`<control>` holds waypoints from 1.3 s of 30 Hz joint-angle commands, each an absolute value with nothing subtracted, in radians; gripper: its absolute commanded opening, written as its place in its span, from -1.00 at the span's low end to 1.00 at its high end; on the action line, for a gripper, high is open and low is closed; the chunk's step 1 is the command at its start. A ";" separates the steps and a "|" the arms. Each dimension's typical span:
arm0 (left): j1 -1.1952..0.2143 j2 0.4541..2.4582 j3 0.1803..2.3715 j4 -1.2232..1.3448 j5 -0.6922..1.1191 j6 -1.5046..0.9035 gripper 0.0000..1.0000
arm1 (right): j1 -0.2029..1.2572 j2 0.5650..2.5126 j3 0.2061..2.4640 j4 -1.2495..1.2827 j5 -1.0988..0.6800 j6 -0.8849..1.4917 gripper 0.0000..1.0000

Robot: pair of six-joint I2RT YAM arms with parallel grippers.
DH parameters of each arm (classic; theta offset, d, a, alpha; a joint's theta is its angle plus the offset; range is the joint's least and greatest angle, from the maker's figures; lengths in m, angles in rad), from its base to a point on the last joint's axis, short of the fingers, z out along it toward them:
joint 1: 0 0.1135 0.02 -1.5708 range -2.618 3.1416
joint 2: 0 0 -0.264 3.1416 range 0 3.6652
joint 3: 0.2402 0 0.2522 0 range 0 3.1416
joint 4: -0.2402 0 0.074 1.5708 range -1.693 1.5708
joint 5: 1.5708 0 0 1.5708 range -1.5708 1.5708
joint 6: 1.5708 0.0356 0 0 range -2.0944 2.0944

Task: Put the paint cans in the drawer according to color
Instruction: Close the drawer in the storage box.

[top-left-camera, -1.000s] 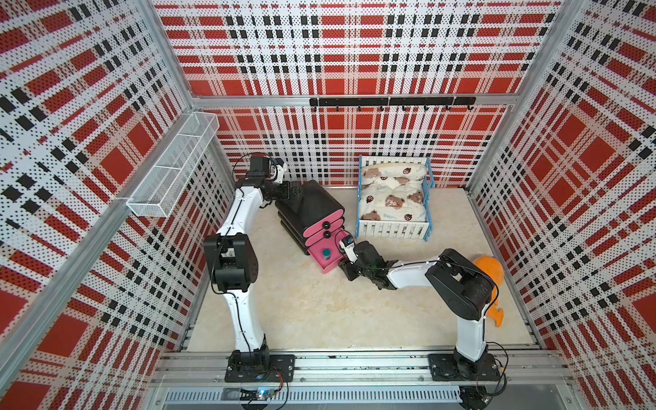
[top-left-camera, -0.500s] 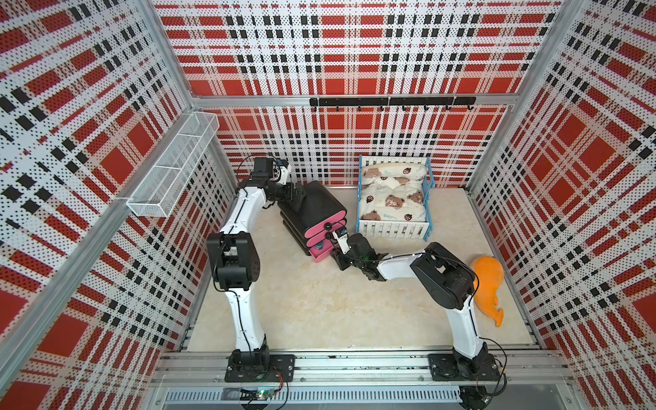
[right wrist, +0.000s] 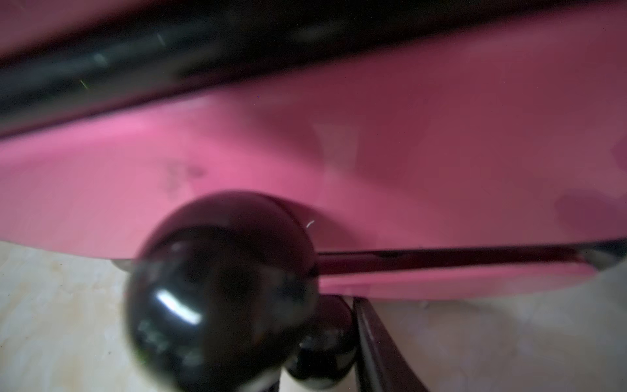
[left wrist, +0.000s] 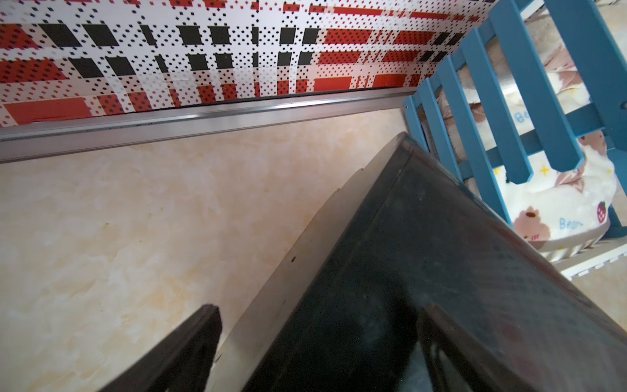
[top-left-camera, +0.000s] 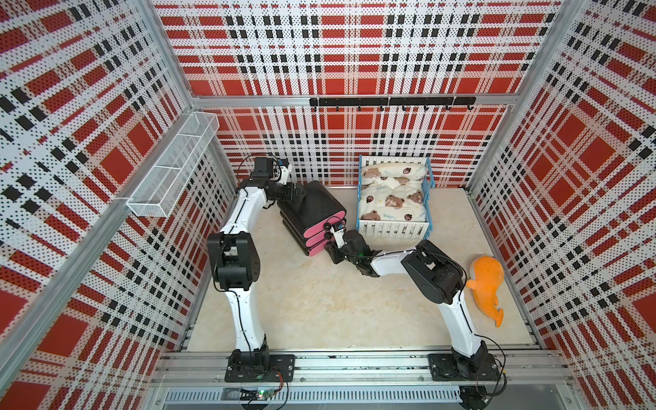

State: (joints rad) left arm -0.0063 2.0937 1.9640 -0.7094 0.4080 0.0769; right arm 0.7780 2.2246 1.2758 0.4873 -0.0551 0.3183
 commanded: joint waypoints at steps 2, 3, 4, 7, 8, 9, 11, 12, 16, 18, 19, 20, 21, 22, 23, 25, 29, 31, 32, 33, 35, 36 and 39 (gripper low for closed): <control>-0.048 2.105 1.915 -0.785 0.443 0.084 0.90 | 0.788 2.268 1.310 0.574 -0.066 0.301 -0.28; -0.050 2.107 1.912 -0.785 0.443 0.082 0.90 | 0.789 2.272 1.315 0.579 -0.065 0.306 -0.26; -0.049 2.105 1.907 -0.785 0.443 0.081 0.89 | 0.789 2.275 1.317 0.586 -0.062 0.311 -0.23; -0.049 2.095 1.884 -0.779 0.445 0.070 0.89 | 0.788 2.285 1.324 0.611 -0.056 0.324 -0.14; -0.048 2.090 1.875 -0.772 0.445 0.064 0.89 | 0.789 2.289 1.329 0.615 -0.055 0.331 -0.13; -0.048 2.086 1.869 -0.766 0.445 0.059 0.89 | 0.788 2.293 1.335 0.614 -0.058 0.333 -0.12; -0.047 2.076 1.860 -0.757 0.448 0.054 0.89 | 0.789 2.299 1.347 0.613 -0.061 0.337 -0.09; -0.043 2.069 1.854 -0.751 0.449 0.051 0.89 | 0.789 2.300 1.348 0.614 -0.061 0.337 -0.07; -0.025 2.050 1.851 -0.737 0.444 0.034 0.91 | 0.788 2.289 1.338 0.611 -0.063 0.335 -0.04; -0.012 2.033 1.850 -0.724 0.431 0.017 0.94 | 0.787 2.270 1.321 0.609 -0.062 0.331 0.01; -0.007 2.023 1.849 -0.713 0.423 0.009 0.96 | 0.787 2.261 1.312 0.609 -0.061 0.329 0.03; -0.003 2.014 1.849 -0.707 0.419 0.002 0.99 | 0.786 2.252 1.302 0.609 -0.061 0.328 0.05; 0.003 2.006 1.851 -0.702 0.416 -0.003 0.99 | 0.785 2.241 1.290 0.609 -0.060 0.327 0.08; 0.009 1.999 1.855 -0.698 0.410 -0.009 0.98 | 0.785 2.230 1.278 0.609 -0.060 0.324 0.10; 0.014 1.992 1.861 -0.695 0.400 -0.015 0.98 | 0.785 2.216 1.264 0.610 -0.054 0.324 0.11; 0.023 1.977 1.871 -0.691 0.379 -0.027 0.98 | 0.784 2.191 1.236 0.609 -0.046 0.322 0.18; 0.035 1.928 1.878 -0.678 0.317 -0.055 0.98 | 0.784 2.127 1.169 0.606 -0.022 0.308 0.43; 0.040 1.882 1.854 -0.644 0.289 -0.080 0.98 | 0.782 2.091 1.139 0.594 -0.010 0.293 0.61; 0.040 1.851 1.833 -0.618 0.267 -0.095 0.98 | 0.783 2.071 1.124 0.580 -0.007 0.284 0.71; 0.040 1.818 1.808 -0.588 0.251 -0.111 0.98 | 0.782 2.052 1.115 0.558 -0.004 0.273 0.77; 0.037 1.748 1.752 -0.526 0.209 -0.139 0.98 | 0.782 2.010 1.089 0.532 0.009 0.260 0.86; 0.036 1.707 1.713 -0.489 0.179 -0.156 0.98 | 0.782 1.983 1.068 0.525 0.016 0.253 0.88; 0.036 1.584 1.596 -0.373 0.118 -0.216 0.98 | 0.781 1.888 1.000 0.511 0.017 0.246 0.94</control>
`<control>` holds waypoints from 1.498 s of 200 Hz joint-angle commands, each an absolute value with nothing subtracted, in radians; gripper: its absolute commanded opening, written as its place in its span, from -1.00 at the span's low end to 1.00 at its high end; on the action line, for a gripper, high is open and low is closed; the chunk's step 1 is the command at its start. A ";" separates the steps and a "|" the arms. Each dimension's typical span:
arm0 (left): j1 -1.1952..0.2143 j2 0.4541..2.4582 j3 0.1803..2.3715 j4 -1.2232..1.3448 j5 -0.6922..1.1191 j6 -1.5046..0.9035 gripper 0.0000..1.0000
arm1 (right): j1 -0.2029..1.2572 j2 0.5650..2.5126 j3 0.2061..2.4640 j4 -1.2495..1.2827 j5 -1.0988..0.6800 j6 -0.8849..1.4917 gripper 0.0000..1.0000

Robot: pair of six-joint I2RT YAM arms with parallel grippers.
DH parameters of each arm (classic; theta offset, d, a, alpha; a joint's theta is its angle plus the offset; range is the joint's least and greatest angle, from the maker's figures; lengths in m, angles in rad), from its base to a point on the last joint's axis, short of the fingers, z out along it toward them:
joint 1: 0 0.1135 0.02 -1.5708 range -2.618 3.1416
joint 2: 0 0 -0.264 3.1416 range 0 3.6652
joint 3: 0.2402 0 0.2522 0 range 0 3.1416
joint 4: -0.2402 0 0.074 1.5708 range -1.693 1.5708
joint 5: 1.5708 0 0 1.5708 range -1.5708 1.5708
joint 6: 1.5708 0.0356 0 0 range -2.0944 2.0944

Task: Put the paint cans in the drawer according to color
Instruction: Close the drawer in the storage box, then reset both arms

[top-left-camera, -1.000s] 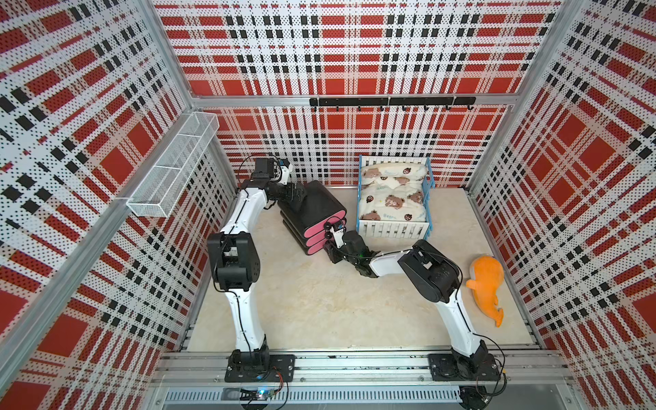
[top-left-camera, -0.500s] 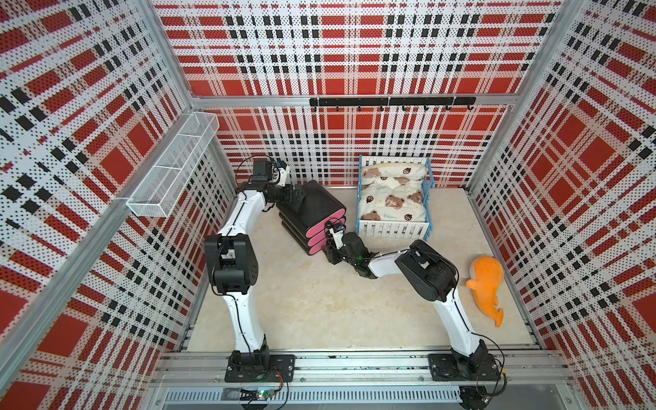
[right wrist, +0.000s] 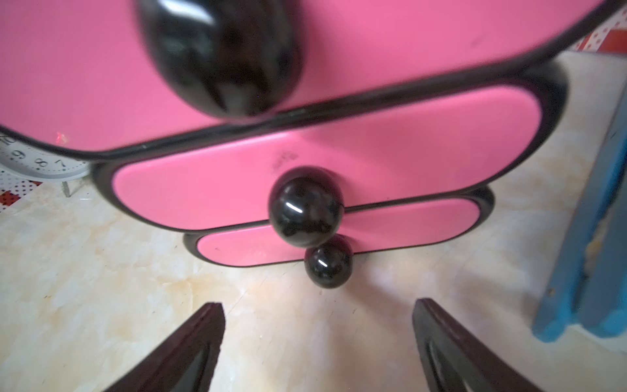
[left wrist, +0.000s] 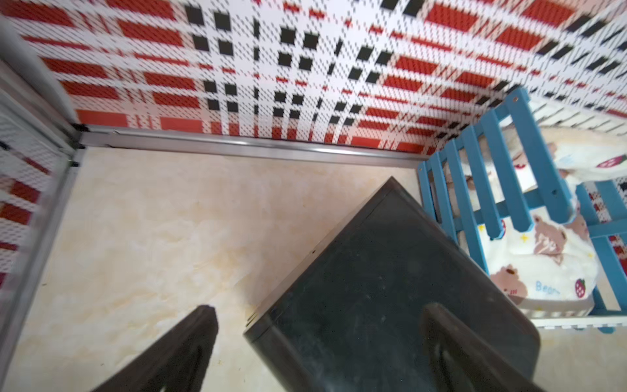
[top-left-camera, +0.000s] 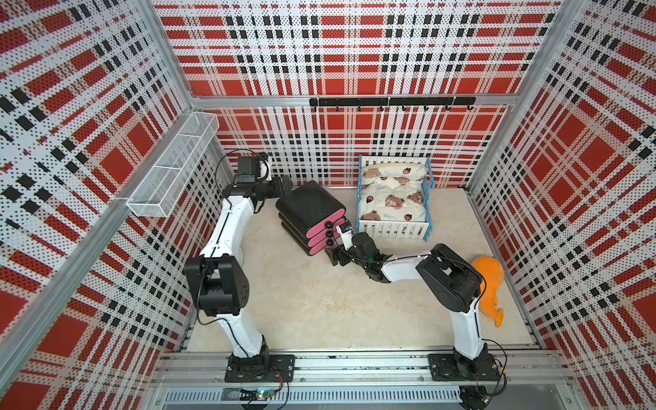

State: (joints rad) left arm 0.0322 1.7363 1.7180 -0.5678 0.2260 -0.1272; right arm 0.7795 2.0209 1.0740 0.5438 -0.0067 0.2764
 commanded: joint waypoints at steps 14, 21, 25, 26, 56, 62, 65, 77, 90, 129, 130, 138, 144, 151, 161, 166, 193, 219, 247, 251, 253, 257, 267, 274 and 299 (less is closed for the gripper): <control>0.031 1.459 1.456 -0.264 0.054 -0.263 0.98 | 0.781 1.797 0.952 0.476 0.014 0.244 1.00; 0.031 1.418 1.403 -0.225 0.024 -0.278 0.98 | 0.782 1.761 0.942 0.443 0.026 0.239 1.00; 0.029 1.389 1.378 -0.201 0.013 -0.284 0.98 | 0.782 1.746 0.938 0.432 0.027 0.238 1.00; 0.028 1.383 1.367 -0.198 0.011 -0.285 0.98 | 0.782 1.742 0.937 0.428 0.029 0.238 1.00; 0.026 1.222 1.140 -0.047 -0.093 -0.327 0.98 | 0.779 1.594 0.877 0.336 0.067 0.219 1.00; 0.028 1.195 1.097 -0.019 -0.108 -0.337 0.98 | 0.779 1.554 0.859 0.317 0.089 0.216 1.00; 0.026 1.183 1.077 -0.008 -0.115 -0.340 0.98 | 0.779 1.537 0.852 0.311 0.098 0.213 1.00; 0.023 1.139 0.995 0.034 -0.161 -0.359 0.98 | 0.777 1.469 0.822 0.279 0.140 0.204 1.00; 0.020 1.091 0.899 0.095 -0.197 -0.364 0.98 | 0.773 1.398 0.787 0.256 0.177 0.178 1.00; 0.014 0.979 0.595 0.313 -0.293 -0.392 0.98 | 0.736 1.218 0.692 0.197 0.375 0.125 1.00; 0.014 0.978 0.587 0.318 -0.296 -0.391 0.98 | 0.730 1.209 0.685 0.197 0.381 0.124 1.00; 0.011 0.970 0.532 0.351 -0.319 -0.395 0.98 | 0.703 1.175 0.660 0.195 0.405 0.126 1.00; 0.011 0.967 0.495 0.374 -0.336 -0.397 0.98 | 0.681 1.149 0.642 0.196 0.425 0.135 1.00; 0.014 0.970 0.457 0.402 -0.347 -0.396 0.99 | 0.651 1.120 0.620 0.197 0.438 0.148 1.00; 0.010 0.975 0.404 0.437 -0.369 -0.397 0.98 | 0.598 1.072 0.588 0.211 0.443 0.163 1.00; 0.009 0.979 0.379 0.464 -0.379 -0.395 0.98 | 0.576 1.053 0.574 0.220 0.442 0.166 1.00; 0.008 1.008 0.246 0.640 -0.436 -0.330 0.98 | 0.441 0.956 0.455 0.344 0.521 0.155 1.00; 0.017 1.082 0.167 0.836 -0.434 -0.244 0.98 | 0.306 0.936 0.350 0.477 0.577 0.175 1.00; 0.052 1.244 0.202 0.921 -0.357 -0.211 0.98 | 0.215 1.032 0.304 0.609 0.559 0.141 1.00; 0.051 1.260 0.215 0.920 -0.347 -0.205 0.98 | 0.213 1.049 0.302 0.629 0.566 0.125 1.00; 0.054 1.267 0.219 0.921 -0.344 -0.202 0.98 | 0.212 1.061 0.300 0.645 0.571 0.113 1.00; 0.050 1.279 0.229 0.923 -0.340 -0.195 0.98 | 0.212 1.086 0.294 0.684 0.581 0.089 1.00; 0.052 1.316 0.243 0.961 -0.339 -0.182 0.98 | 0.209 1.155 0.267 0.823 0.602 0.019 1.00; 0.053 1.340 0.250 0.992 -0.344 -0.173 0.99 | 0.206 1.211 0.245 0.934 0.600 -0.022 1.00; 0.056 1.400 0.262 1.088 -0.350 -0.164 0.98 | 0.186 1.374 0.248 1.090 0.633 -0.085 1.00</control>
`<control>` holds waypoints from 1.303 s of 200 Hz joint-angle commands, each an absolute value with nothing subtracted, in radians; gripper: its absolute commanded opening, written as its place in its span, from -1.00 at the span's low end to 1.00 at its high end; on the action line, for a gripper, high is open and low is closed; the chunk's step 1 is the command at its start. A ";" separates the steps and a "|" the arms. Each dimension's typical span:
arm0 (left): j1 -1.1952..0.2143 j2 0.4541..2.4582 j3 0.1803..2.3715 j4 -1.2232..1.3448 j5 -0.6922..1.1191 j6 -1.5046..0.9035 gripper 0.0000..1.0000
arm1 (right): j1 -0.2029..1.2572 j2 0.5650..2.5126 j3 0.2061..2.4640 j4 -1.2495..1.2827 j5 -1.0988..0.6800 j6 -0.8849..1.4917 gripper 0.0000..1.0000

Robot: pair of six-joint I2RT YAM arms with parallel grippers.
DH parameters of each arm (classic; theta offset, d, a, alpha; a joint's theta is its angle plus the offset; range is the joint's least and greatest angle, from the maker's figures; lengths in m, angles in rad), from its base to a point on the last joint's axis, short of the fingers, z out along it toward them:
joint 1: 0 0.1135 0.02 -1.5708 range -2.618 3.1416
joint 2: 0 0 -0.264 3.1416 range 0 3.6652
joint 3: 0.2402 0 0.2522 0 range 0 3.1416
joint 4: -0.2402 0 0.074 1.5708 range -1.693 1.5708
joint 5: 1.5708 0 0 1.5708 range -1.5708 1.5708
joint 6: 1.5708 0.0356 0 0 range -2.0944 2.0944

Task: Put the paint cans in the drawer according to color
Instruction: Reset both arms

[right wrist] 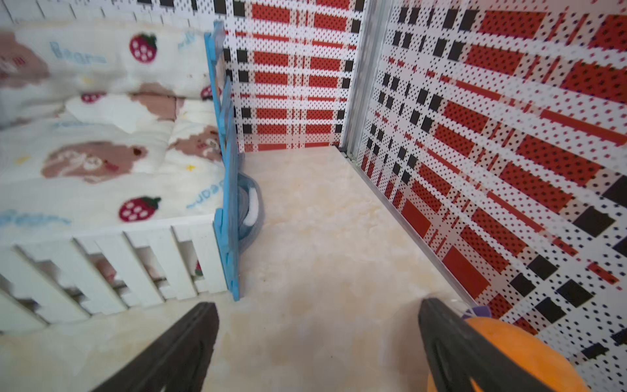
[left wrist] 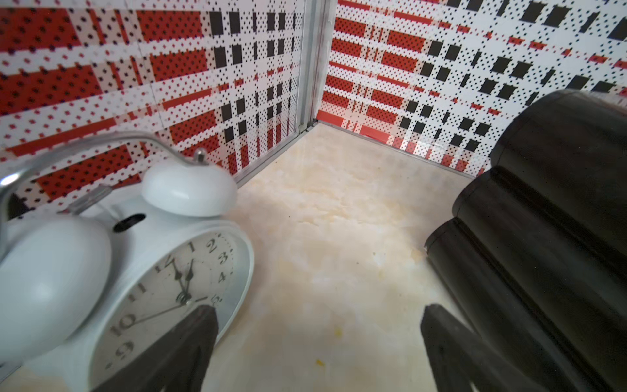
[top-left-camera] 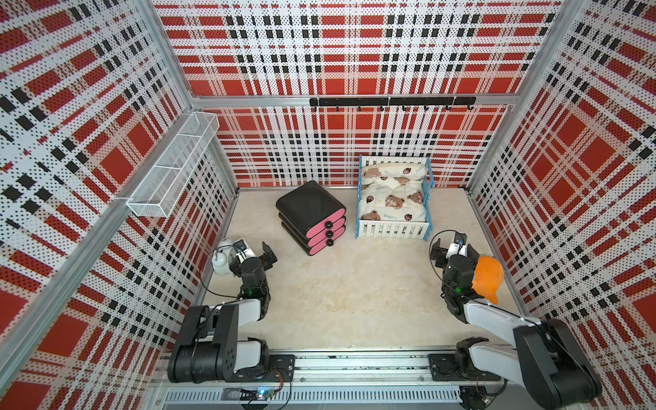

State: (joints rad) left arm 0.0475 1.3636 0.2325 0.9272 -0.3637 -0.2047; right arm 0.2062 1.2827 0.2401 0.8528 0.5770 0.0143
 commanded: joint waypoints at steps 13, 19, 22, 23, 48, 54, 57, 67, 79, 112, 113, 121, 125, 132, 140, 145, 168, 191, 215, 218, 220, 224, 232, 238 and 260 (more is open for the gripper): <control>0.058 1.442 0.230 1.200 -0.332 -0.184 0.98 | 0.183 1.418 0.234 1.160 0.607 -0.120 1.00; 0.050 1.461 0.210 1.277 -0.323 -0.167 0.98 | 0.184 1.431 0.226 1.177 0.596 -0.123 1.00; 0.040 1.459 0.209 1.279 -0.330 -0.158 0.98 | 0.184 1.435 0.222 1.192 0.589 -0.129 1.00; 0.036 1.458 0.209 1.275 -0.334 -0.156 0.98 | 0.184 1.436 0.221 1.196 0.590 -0.130 1.00; -0.027 1.510 0.189 1.352 -0.397 -0.096 0.98 | 0.181 1.419 0.213 1.187 0.591 -0.112 1.00; -0.030 1.535 0.188 1.375 -0.401 -0.092 0.98 | 0.181 1.420 0.207 1.203 0.587 -0.117 1.00; -0.031 1.543 0.189 1.386 -0.403 -0.089 0.98 | 0.183 1.418 0.206 1.203 0.587 -0.113 1.00; -0.037 1.553 0.189 1.395 -0.407 -0.081 0.98 | 0.186 1.372 0.189 1.170 0.549 -0.049 1.00; -0.042 1.556 0.189 1.396 -0.411 -0.076 0.98 | 0.165 1.334 0.153 1.185 0.408 0.026 1.00; -0.046 1.562 0.192 1.396 -0.419 -0.072 0.98 | 0.158 1.400 0.205 1.167 0.332 -0.015 1.00; -0.046 1.562 0.192 1.396 -0.419 -0.071 0.98 | 0.158 1.413 0.204 1.183 0.329 -0.019 1.00; -0.047 1.561 0.192 1.396 -0.420 -0.073 0.98 | 0.158 1.442 0.197 1.234 0.321 -0.033 1.00; -0.048 1.561 0.192 1.396 -0.419 -0.072 0.98 | 0.158 1.467 0.192 1.278 0.314 -0.039 1.00; -0.049 1.561 0.192 1.396 -0.419 -0.071 0.98 | 0.158 1.514 0.186 1.330 0.318 -0.043 1.00; -0.048 1.562 0.193 1.396 -0.419 -0.071 0.98 | 0.154 1.568 0.173 1.415 0.305 -0.047 1.00; -0.048 1.562 0.193 1.396 -0.420 -0.071 0.98 | 0.147 1.592 0.158 1.450 0.305 -0.030 1.00; -0.048 1.561 0.193 1.396 -0.420 -0.071 0.98 | 0.138 1.581 0.212 1.318 0.348 0.001 1.00; -0.050 1.563 0.193 1.396 -0.422 -0.070 0.98 | 0.086 1.569 0.273 1.190 0.334 0.072 1.00; -0.048 1.565 0.196 1.396 -0.423 -0.070 0.98 | 0.085 1.573 0.269 1.205 0.336 0.067 1.00; -0.049 1.565 0.196 1.396 -0.423 -0.070 0.98 | 0.085 1.574 0.269 1.208 0.336 0.068 1.00; -0.049 1.565 0.196 1.396 -0.423 -0.070 0.98 | 0.084 1.576 0.268 1.213 0.335 0.067 1.00; -0.049 1.565 0.196 1.396 -0.423 -0.071 0.98 | 0.085 1.577 0.267 1.216 0.334 0.066 1.00; -0.052 1.565 0.196 1.396 -0.425 -0.070 0.98 | 0.085 1.574 0.268 1.210 0.334 0.066 1.00; -0.052 1.564 0.196 1.396 -0.425 -0.070 0.98 | 0.084 1.574 0.268 1.211 0.334 0.066 1.00; -0.052 1.562 0.195 1.396 -0.425 -0.070 0.98 | 0.084 1.577 0.267 1.213 0.334 0.066 1.00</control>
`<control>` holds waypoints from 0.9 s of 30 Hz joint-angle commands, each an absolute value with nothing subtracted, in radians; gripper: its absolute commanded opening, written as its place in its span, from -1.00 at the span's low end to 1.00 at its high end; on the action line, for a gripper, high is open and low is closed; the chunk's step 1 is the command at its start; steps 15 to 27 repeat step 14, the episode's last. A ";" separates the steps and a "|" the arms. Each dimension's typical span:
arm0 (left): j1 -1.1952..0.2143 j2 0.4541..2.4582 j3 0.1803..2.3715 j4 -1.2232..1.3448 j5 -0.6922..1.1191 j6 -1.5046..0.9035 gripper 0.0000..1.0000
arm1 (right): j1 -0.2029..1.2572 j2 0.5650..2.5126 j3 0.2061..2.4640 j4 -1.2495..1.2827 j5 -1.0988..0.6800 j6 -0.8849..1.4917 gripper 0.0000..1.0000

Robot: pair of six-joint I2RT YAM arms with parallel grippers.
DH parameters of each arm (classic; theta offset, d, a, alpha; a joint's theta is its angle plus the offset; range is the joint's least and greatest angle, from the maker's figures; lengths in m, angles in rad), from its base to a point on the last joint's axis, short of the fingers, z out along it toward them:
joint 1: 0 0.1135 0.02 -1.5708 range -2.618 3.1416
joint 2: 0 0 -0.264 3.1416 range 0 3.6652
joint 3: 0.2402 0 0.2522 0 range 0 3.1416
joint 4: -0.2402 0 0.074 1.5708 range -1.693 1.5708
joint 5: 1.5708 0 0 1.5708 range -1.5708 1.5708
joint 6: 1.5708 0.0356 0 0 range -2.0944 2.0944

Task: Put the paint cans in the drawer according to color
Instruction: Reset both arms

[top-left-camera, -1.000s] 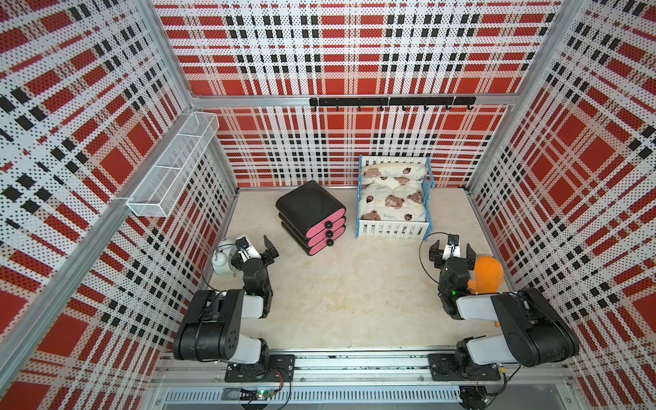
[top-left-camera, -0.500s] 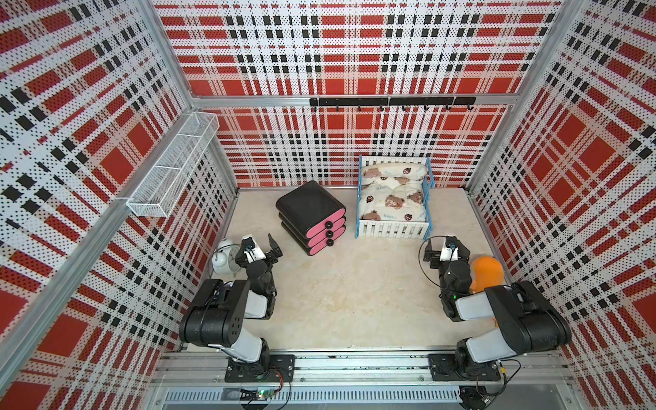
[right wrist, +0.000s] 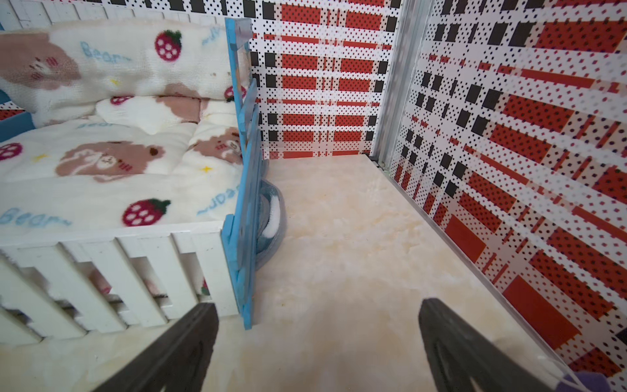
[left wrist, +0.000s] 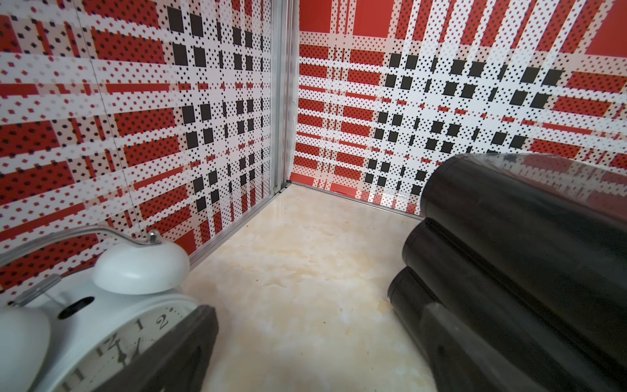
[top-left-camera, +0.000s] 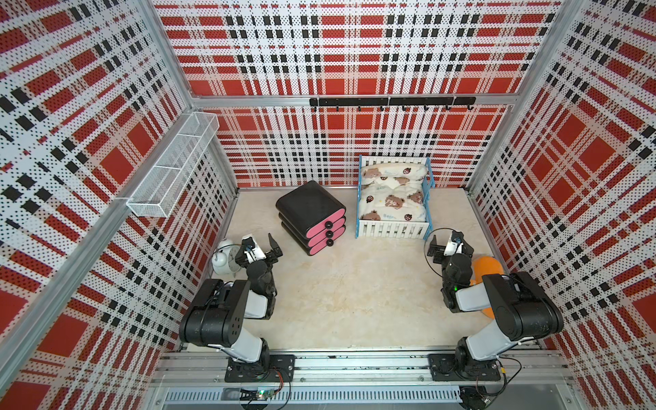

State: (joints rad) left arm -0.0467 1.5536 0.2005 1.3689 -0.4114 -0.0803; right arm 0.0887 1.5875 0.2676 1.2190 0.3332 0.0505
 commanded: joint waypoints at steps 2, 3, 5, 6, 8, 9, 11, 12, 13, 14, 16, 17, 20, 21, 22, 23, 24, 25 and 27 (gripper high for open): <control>-0.052 1.562 0.195 1.396 -0.425 -0.070 0.98 | 0.085 1.575 0.268 1.212 0.334 0.066 1.00; -0.052 1.563 0.195 1.396 -0.425 -0.070 0.98 | 0.084 1.576 0.267 1.212 0.335 0.067 1.00; -0.053 1.564 0.195 1.396 -0.425 -0.069 0.98 | 0.084 1.577 0.268 1.212 0.335 0.066 1.00; -0.051 1.564 0.195 1.396 -0.425 -0.070 0.98 | 0.084 1.577 0.267 1.212 0.335 0.067 1.00; -0.052 1.564 0.195 1.396 -0.425 -0.070 0.98 | 0.084 1.576 0.271 1.207 0.335 0.067 1.00; -0.050 1.564 0.195 1.396 -0.425 -0.071 0.98 | 0.084 1.576 0.271 1.207 0.334 0.067 1.00; -0.052 1.563 0.195 1.396 -0.425 -0.070 0.98 | 0.084 1.577 0.270 1.207 0.333 0.067 1.00; -0.052 1.564 0.195 1.396 -0.425 -0.069 0.98 | 0.084 1.577 0.271 1.207 0.334 0.067 1.00; -0.051 1.563 0.195 1.396 -0.425 -0.070 0.98 | 0.084 1.577 0.269 1.208 0.335 0.066 1.00; -0.051 1.564 0.195 1.396 -0.425 -0.069 0.98 | 0.084 1.577 0.268 1.210 0.334 0.067 1.00; -0.051 1.564 0.195 1.396 -0.425 -0.069 0.98 | 0.084 1.577 0.268 1.210 0.334 0.067 1.00; -0.051 1.564 0.195 1.396 -0.425 -0.069 0.98 | 0.084 1.577 0.268 1.210 0.334 0.067 1.00; -0.051 1.564 0.195 1.396 -0.425 -0.069 0.98 | 0.084 1.577 0.268 1.210 0.334 0.067 1.00; -0.051 1.564 0.195 1.396 -0.425 -0.069 0.98 | 0.084 1.577 0.268 1.210 0.334 0.067 1.00; -0.051 1.564 0.195 1.396 -0.425 -0.069 0.98 | 0.084 1.577 0.268 1.210 0.334 0.067 1.00; -0.051 1.564 0.195 1.396 -0.425 -0.069 0.98 | 0.084 1.577 0.268 1.210 0.334 0.067 1.00; -0.051 1.564 0.195 1.396 -0.425 -0.069 0.98 | 0.084 1.577 0.268 1.210 0.334 0.067 1.00; -0.051 1.564 0.195 1.396 -0.425 -0.069 0.98 | 0.084 1.577 0.268 1.210 0.334 0.067 1.00; -0.051 1.564 0.195 1.396 -0.425 -0.069 0.98 | 0.084 1.577 0.268 1.210 0.334 0.067 1.00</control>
